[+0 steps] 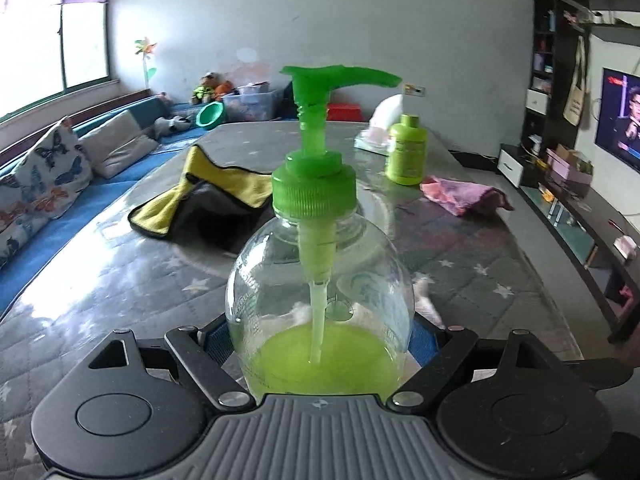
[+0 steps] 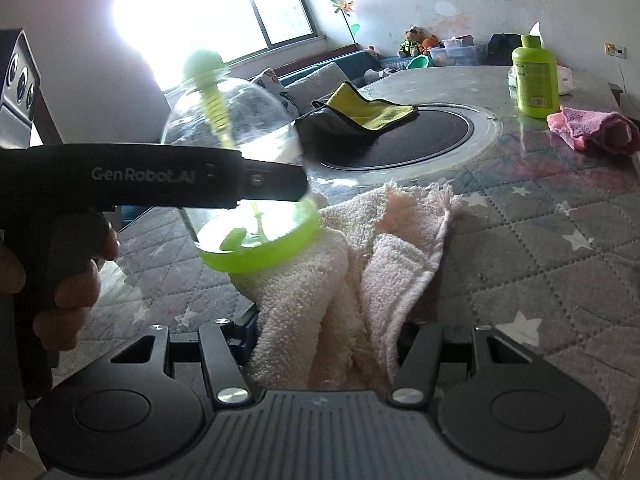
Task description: Clean container
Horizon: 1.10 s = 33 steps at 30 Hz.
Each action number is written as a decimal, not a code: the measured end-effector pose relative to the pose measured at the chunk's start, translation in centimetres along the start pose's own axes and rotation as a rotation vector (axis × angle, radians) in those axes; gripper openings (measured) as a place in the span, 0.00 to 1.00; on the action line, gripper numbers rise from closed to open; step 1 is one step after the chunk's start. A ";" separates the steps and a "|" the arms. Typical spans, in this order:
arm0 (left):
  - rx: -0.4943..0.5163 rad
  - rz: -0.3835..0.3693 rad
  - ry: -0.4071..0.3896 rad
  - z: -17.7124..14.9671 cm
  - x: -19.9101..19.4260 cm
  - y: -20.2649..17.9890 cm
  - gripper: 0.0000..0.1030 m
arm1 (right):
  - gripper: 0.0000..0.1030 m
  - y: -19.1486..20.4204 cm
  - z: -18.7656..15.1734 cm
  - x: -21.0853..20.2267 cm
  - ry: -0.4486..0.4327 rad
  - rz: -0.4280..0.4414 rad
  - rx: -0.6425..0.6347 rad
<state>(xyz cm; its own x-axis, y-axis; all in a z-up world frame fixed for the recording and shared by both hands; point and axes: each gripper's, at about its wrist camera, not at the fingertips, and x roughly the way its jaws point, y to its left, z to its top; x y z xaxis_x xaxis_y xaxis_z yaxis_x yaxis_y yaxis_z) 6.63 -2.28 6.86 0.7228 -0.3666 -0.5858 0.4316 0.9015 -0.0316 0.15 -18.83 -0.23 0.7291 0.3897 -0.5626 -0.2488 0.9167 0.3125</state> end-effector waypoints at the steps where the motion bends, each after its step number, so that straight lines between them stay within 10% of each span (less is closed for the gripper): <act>1: -0.030 -0.014 0.001 0.0 -0.3 0.5 0.84 | 0.55 0.0 0.0 0.0 0.000 -0.001 -0.002; 8: -0.063 -0.098 -0.028 0.3 -1.6 -0.7 0.84 | 0.56 0.4 0.0 0.2 -0.003 -0.017 -0.016; 33: -0.098 0.118 0.030 -3.2 -1.9 4.9 0.84 | 0.38 -0.9 6.0 5.7 0.046 -0.005 0.109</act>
<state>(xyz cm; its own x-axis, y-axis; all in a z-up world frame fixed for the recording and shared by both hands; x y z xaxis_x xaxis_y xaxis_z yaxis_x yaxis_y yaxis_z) 5.66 3.60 5.17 0.7485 -0.2512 -0.6137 0.2888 0.9566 -0.0394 8.39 -17.90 0.89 0.6997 0.3913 -0.5977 -0.1729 0.9045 0.3898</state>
